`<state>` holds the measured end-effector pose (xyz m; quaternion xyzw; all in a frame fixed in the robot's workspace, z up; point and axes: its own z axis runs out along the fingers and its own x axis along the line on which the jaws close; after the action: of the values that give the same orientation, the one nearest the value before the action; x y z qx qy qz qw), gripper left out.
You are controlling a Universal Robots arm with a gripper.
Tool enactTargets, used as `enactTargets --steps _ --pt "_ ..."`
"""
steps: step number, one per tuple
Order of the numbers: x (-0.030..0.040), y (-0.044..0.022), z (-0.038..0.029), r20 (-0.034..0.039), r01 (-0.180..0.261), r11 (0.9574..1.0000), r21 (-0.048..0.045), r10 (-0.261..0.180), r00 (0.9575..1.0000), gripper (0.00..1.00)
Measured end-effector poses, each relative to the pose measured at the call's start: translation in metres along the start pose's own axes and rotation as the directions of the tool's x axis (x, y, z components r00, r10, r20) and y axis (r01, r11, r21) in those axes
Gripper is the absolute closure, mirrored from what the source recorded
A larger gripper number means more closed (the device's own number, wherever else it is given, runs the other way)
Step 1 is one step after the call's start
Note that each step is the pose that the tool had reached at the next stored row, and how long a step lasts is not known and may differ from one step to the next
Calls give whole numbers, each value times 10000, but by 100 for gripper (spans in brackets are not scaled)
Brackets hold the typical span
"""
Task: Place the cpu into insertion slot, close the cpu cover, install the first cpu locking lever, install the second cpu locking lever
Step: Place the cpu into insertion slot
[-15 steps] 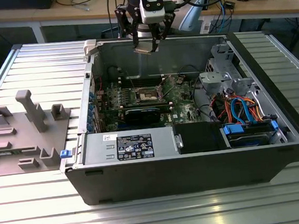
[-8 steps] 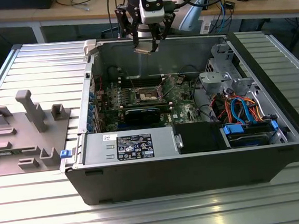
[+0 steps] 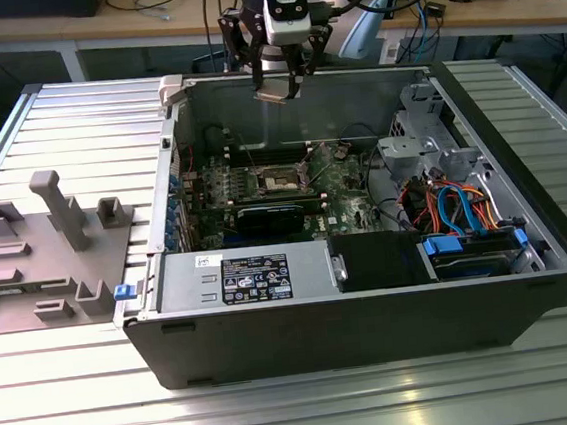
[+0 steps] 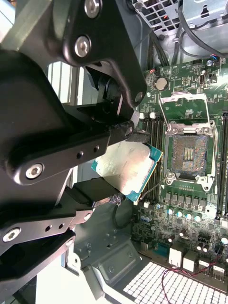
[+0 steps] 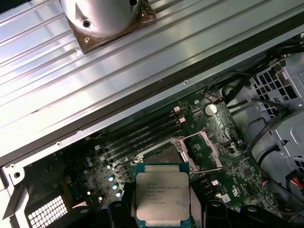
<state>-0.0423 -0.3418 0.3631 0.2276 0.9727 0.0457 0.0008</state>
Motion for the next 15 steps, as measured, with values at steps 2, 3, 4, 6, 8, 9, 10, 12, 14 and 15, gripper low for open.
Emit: enactTargets --steps 2,3,4,6,8,9,10,12,14,15 --pt "0 0 0 2 -30 10000 -1 30 10000 46" --pt "0 0 0 4 -43 10000 -2 43 10000 46" --pt "0 0 0 5 -58 10000 -2 58 10000 46" --pt "0 0 0 8 -86 10000 -2 86 10000 46" --pt "0 0 0 11 -129 9999 -3 129 9999 46" --pt "0 0 0 12 -143 9999 -3 143 9999 46" --pt "0 0 0 13 -155 9999 -3 155 9999 46" --pt "0 0 0 16 -179 9998 -4 179 9998 46" --pt "0 0 0 20 -228 9997 -5 228 9997 46" --pt "0 0 0 21 -240 9997 -5 240 9997 46"
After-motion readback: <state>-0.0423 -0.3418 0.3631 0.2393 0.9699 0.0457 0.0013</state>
